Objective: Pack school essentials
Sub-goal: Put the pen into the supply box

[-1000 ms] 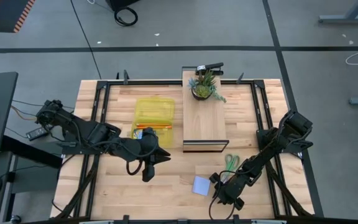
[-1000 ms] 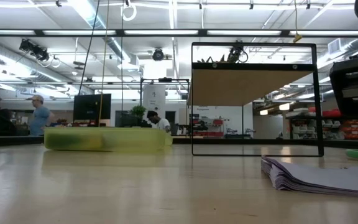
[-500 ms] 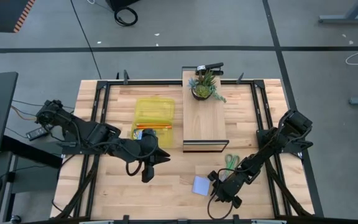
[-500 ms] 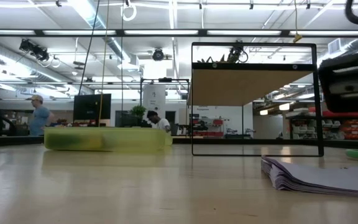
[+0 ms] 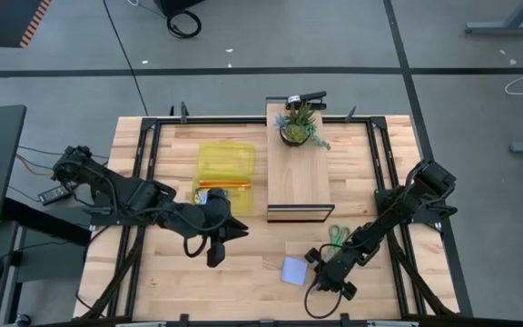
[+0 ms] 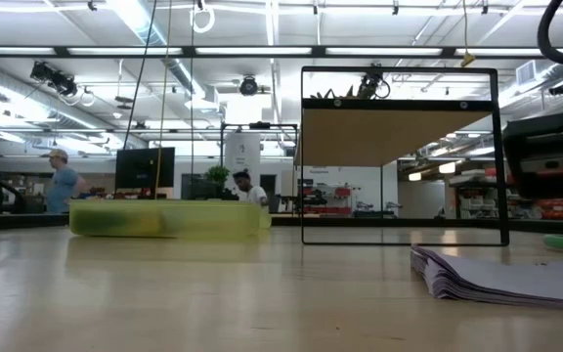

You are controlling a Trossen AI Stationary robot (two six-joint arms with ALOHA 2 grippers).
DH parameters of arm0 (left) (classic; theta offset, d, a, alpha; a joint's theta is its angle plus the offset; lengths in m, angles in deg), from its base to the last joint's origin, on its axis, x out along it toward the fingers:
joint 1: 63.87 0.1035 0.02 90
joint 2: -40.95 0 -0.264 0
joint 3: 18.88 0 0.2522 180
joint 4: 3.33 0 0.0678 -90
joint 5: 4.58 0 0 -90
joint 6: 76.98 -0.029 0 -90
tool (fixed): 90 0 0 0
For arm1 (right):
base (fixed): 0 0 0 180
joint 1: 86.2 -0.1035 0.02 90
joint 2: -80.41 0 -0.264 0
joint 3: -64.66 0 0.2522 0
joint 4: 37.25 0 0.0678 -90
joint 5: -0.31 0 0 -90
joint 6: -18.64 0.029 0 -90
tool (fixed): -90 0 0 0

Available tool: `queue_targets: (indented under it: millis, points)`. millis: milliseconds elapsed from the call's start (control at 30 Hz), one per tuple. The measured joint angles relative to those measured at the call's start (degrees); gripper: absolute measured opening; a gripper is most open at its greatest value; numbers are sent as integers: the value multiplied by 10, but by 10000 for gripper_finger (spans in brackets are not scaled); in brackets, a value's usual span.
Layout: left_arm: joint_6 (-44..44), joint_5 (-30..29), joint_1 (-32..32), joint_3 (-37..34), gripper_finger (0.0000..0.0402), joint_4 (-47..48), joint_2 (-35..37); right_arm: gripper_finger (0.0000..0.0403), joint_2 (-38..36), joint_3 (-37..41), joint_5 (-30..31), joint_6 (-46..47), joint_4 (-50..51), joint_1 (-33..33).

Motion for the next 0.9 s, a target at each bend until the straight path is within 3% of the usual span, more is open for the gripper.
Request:
queue_targets:
  millis: [300, 900]
  points:
    - [0, 14, 0, 0, 62, 0, 0, 50, 1, 0, -4, -11, 4, -1]
    - [-1, 15, -10, 0, 63, 26, 0, 50, 1, -37, 4, 1, 57, -1]
